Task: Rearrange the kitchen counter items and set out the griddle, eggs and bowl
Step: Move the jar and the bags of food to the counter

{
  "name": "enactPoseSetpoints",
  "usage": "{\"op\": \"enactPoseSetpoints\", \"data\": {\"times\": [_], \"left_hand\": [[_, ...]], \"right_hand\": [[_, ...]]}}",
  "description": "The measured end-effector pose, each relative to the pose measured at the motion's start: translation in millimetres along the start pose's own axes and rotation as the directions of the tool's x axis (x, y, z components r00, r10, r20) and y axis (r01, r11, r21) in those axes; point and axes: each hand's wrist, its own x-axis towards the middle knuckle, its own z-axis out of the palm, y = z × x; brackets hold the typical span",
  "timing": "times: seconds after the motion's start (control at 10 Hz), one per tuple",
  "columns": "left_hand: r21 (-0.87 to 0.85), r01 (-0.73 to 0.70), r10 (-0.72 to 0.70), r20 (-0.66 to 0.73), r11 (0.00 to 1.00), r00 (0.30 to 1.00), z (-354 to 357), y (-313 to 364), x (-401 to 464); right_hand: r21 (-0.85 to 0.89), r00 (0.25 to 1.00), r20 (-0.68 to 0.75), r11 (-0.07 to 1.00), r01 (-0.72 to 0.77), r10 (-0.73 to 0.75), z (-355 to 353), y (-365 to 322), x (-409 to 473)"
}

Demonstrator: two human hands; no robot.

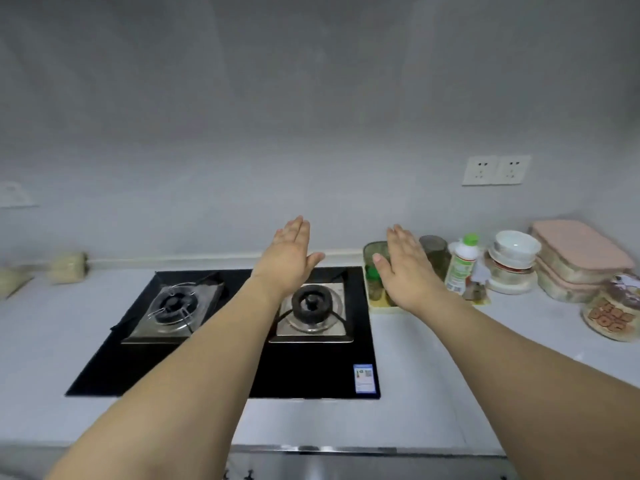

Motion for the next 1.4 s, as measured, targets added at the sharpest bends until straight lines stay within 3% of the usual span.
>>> {"op": "enactPoseSetpoints", "data": {"times": [0.3,0.8,1.0,1.3,1.4], "left_hand": [[0.022,0.282,-0.279,-0.093,0.959,0.956,-59,-169,-118],[0.087,0.586,-0.573,-0.139,0.806,0.808,-147,-441,-328],[0.089,0.622,-0.610,-0.133,0.778,0.781,-152,-506,-351],[0.106,0.615,-0.607,-0.105,0.781,0.788,-134,-595,-322],[0.092,0.652,-0.644,-0.101,0.753,0.758,-142,-633,-311]], "right_hand": [[0.043,0.947,0.125,0.955,0.293,-0.296,71,-189,5],[0.201,0.805,0.195,0.826,0.526,-0.560,208,-513,-17],[0.203,0.761,0.214,0.790,0.579,-0.613,242,-580,-3],[0.195,0.761,0.279,0.810,0.553,-0.586,301,-625,66],[0.210,0.766,0.268,0.811,0.546,-0.585,314,-644,98]]}}
